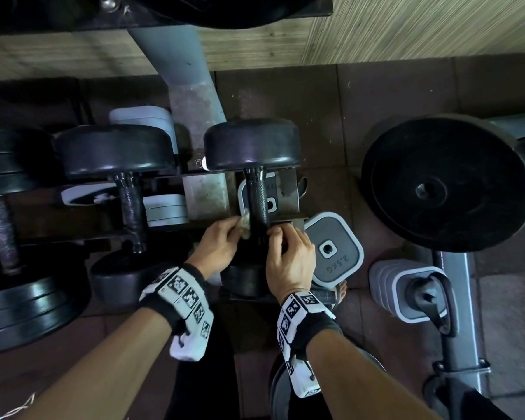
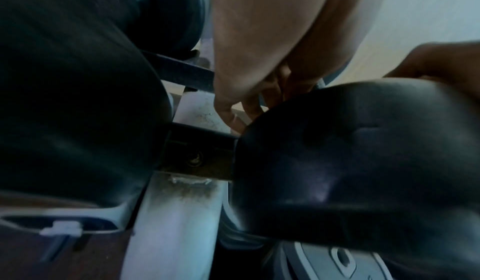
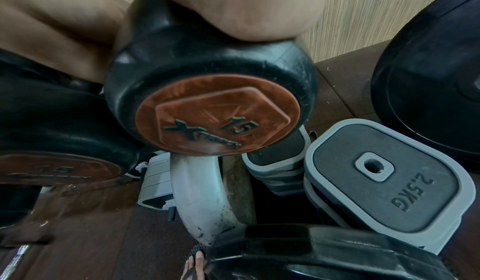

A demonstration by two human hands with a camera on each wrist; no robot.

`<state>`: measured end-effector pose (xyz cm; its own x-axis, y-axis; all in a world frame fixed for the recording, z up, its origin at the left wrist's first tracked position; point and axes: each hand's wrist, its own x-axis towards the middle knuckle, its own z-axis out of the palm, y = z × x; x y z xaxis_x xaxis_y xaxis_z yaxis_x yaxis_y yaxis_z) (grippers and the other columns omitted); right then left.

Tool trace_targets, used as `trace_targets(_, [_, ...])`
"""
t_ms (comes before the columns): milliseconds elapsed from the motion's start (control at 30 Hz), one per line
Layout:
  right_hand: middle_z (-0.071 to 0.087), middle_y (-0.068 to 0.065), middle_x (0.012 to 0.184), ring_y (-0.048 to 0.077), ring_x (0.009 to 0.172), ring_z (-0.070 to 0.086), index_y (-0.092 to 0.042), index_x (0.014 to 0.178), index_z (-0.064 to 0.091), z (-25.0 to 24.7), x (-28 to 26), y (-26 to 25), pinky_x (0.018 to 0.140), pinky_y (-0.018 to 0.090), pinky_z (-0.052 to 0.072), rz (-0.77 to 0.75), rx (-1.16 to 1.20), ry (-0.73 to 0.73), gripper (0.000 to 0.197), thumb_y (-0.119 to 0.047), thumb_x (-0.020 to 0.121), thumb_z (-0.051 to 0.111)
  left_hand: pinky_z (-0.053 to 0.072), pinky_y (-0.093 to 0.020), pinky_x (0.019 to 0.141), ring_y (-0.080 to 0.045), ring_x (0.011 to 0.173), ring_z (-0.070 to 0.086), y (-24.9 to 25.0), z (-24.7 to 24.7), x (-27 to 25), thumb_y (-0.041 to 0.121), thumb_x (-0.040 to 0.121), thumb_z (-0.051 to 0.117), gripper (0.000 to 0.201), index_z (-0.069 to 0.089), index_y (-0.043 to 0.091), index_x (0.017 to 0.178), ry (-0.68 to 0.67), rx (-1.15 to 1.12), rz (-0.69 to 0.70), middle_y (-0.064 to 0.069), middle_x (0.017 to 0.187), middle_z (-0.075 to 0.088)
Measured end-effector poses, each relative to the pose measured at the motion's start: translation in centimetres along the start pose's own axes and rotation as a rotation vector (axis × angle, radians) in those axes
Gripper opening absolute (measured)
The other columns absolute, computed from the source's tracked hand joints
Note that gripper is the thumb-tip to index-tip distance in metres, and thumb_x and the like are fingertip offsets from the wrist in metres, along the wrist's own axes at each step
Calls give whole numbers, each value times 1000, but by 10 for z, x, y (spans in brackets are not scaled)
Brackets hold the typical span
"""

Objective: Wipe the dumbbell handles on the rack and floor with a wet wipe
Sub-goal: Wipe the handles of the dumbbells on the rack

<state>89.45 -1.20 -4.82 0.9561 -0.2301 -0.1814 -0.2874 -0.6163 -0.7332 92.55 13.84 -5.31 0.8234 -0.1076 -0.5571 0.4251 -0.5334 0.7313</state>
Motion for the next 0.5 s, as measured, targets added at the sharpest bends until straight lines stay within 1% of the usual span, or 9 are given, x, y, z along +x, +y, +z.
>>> trace_targets(100, [63, 1, 73, 31, 74, 57, -13, 75, 60, 0, 0, 1, 70, 44, 46, -6, -4, -6, 35, -34, 94, 39, 44, -26, 80, -12, 88, 60, 6, 9, 9, 11, 103, 47, 21, 65, 16, 95, -16, -42, -61, 1, 92, 69])
trace_targets(167, [63, 0, 73, 31, 74, 56, -13, 75, 60, 1, 0, 2, 70, 44, 46, -2, -4, -9, 35, -34, 94, 38, 41, -20, 75, -10, 82, 57, 3, 10, 0, 8, 102, 48, 21, 63, 15, 90, -14, -38, -64, 4, 84, 65])
trace_targets(200, [63, 0, 73, 30, 74, 56, -14, 76, 61, 1, 0, 2, 70, 44, 46, 0, -4, -11, 35, -34, 94, 38, 41, -17, 74, -10, 81, 58, -1, 8, -5, 6, 101, 49, 20, 63, 12, 88, -15, -28, -48, 3, 83, 66])
trace_targets(233, [63, -1, 73, 30, 74, 56, -14, 76, 61, 1, 0, 2, 70, 44, 45, -1, -4, -12, 35, -34, 94, 38, 42, -15, 76, -12, 83, 60, -4, 6, -8, 5, 100, 51, 19, 64, 9, 88, -29, -26, -31, 0, 85, 68])
trace_targets(300, [63, -1, 72, 29, 73, 55, -15, 76, 61, 2, 0, 2, 70, 44, 45, 1, -4, -11, 34, -34, 93, 39, 43, -21, 81, -13, 87, 62, -6, 1, -9, 5, 100, 52, 19, 66, 9, 89, -58, -51, -28, -3, 89, 70])
trace_targets(333, [62, -1, 72, 29, 73, 55, -15, 76, 61, 2, 0, 2, 69, 44, 45, 2, -3, -8, 34, -34, 93, 39, 43, -20, 81, -10, 85, 61, -3, 1, -6, 7, 101, 51, 20, 67, 11, 90, -66, -71, -46, -2, 89, 69])
trace_targets(400, [62, 0, 71, 30, 73, 55, -15, 76, 61, 1, 0, 1, 68, 44, 46, 1, -1, 0, 34, -34, 94, 39, 41, -13, 75, -5, 81, 58, 3, 4, 0, 9, 102, 49, 20, 67, 12, 93, -66, -115, -83, 1, 87, 67])
trace_targets(467, [62, 0, 71, 30, 72, 55, -15, 75, 60, 1, -1, 1, 68, 44, 46, 3, -1, 1, 34, -34, 94, 40, 39, -6, 70, 2, 77, 55, 7, 8, -3, 8, 103, 48, 22, 64, 14, 90, -47, -136, -91, 6, 84, 65])
trace_targets(500, [61, -1, 71, 29, 72, 55, -15, 75, 61, 1, -1, 1, 69, 44, 46, 5, -1, -2, 34, -34, 93, 40, 38, -5, 70, 3, 77, 55, 7, 8, -8, 7, 103, 48, 22, 64, 13, 89, -37, -134, -88, 4, 85, 66])
